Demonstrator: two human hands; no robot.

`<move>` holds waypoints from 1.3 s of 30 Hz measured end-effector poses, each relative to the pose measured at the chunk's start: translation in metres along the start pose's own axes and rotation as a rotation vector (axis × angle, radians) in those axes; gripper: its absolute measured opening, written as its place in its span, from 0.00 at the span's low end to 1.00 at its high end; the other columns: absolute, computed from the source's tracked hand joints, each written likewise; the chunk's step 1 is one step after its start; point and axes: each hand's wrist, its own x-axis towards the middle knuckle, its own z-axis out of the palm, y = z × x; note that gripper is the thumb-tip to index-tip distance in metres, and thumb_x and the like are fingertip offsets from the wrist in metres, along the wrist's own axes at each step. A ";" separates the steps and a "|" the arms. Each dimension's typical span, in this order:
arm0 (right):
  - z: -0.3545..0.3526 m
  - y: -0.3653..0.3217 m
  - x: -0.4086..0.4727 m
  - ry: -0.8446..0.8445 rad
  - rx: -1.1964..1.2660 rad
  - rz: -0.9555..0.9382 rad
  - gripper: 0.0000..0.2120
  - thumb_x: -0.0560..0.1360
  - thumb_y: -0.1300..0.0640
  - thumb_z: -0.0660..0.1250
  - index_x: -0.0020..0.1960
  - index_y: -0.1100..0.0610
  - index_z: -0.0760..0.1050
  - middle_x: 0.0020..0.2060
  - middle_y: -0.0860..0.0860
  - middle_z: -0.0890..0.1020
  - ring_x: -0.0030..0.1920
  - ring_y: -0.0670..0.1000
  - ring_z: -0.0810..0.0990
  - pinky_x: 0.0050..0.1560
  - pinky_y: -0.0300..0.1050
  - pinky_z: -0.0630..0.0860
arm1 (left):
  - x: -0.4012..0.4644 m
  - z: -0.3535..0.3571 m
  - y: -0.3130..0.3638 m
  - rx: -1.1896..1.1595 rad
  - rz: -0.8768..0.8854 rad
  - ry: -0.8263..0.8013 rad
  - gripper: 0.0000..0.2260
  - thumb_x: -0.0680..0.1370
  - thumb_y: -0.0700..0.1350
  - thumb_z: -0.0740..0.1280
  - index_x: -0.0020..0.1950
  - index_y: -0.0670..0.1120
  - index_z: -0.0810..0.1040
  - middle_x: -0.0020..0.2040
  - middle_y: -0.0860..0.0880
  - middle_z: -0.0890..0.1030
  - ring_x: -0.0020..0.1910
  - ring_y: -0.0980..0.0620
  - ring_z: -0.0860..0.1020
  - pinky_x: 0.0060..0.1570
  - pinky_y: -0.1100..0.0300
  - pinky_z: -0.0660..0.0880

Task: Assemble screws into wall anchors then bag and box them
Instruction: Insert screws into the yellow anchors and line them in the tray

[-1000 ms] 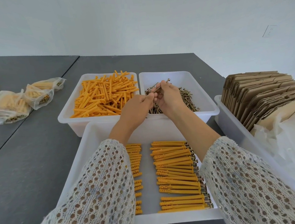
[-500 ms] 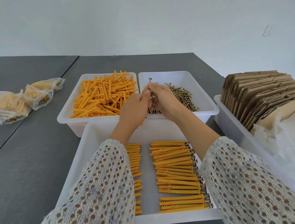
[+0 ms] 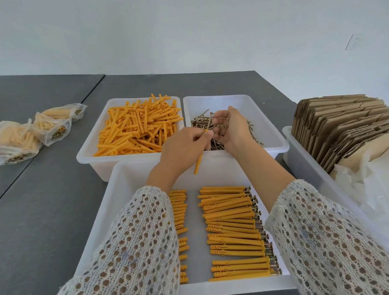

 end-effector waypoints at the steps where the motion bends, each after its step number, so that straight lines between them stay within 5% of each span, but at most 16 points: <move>1: -0.001 0.000 0.001 0.008 0.019 0.008 0.20 0.84 0.51 0.51 0.41 0.58 0.75 0.31 0.51 0.77 0.27 0.49 0.70 0.30 0.42 0.70 | -0.001 0.001 0.002 0.038 0.009 -0.020 0.20 0.83 0.56 0.59 0.34 0.51 0.78 0.22 0.57 0.70 0.25 0.59 0.69 0.31 0.60 0.60; 12: -0.009 0.000 0.012 0.088 0.208 0.103 0.17 0.82 0.52 0.55 0.40 0.58 0.75 0.24 0.49 0.77 0.23 0.49 0.70 0.27 0.40 0.68 | -0.005 0.006 0.027 0.024 0.107 -0.255 0.17 0.81 0.52 0.64 0.35 0.49 0.81 0.23 0.56 0.70 0.25 0.59 0.68 0.32 0.60 0.62; 17: -0.008 0.001 0.015 0.064 0.185 0.118 0.18 0.82 0.52 0.55 0.40 0.58 0.76 0.25 0.50 0.76 0.24 0.48 0.71 0.26 0.39 0.69 | -0.009 0.012 0.037 0.238 0.166 -0.360 0.20 0.81 0.58 0.63 0.38 0.48 0.85 0.27 0.51 0.72 0.28 0.55 0.68 0.32 0.59 0.63; 22: -0.011 0.000 0.018 0.042 0.267 0.156 0.17 0.82 0.54 0.55 0.41 0.59 0.75 0.27 0.51 0.76 0.25 0.49 0.70 0.26 0.38 0.68 | -0.011 0.013 0.044 0.324 0.207 -0.410 0.18 0.79 0.59 0.65 0.31 0.57 0.78 0.28 0.53 0.72 0.30 0.57 0.68 0.32 0.59 0.60; 29: -0.016 -0.001 0.018 -0.026 0.327 0.180 0.15 0.81 0.57 0.55 0.42 0.60 0.75 0.30 0.53 0.75 0.29 0.49 0.70 0.29 0.41 0.68 | -0.014 0.010 0.051 0.397 0.183 -0.489 0.21 0.79 0.62 0.63 0.29 0.56 0.75 0.33 0.55 0.70 0.47 0.52 0.65 0.48 0.52 0.61; 35: -0.014 -0.003 0.018 -0.038 0.272 0.217 0.12 0.80 0.62 0.55 0.42 0.61 0.75 0.31 0.54 0.75 0.30 0.50 0.70 0.29 0.40 0.69 | -0.021 0.009 0.060 0.506 0.196 -0.578 0.20 0.76 0.66 0.65 0.40 0.51 0.84 0.45 0.53 0.70 0.55 0.48 0.63 0.57 0.48 0.59; 39: -0.012 -0.002 0.020 -0.041 0.273 0.238 0.11 0.79 0.64 0.56 0.42 0.61 0.75 0.30 0.54 0.75 0.28 0.49 0.71 0.27 0.38 0.70 | -0.037 0.025 0.072 0.708 0.289 -0.613 0.19 0.75 0.66 0.66 0.34 0.54 0.76 0.51 0.51 0.68 0.67 0.44 0.57 0.67 0.39 0.52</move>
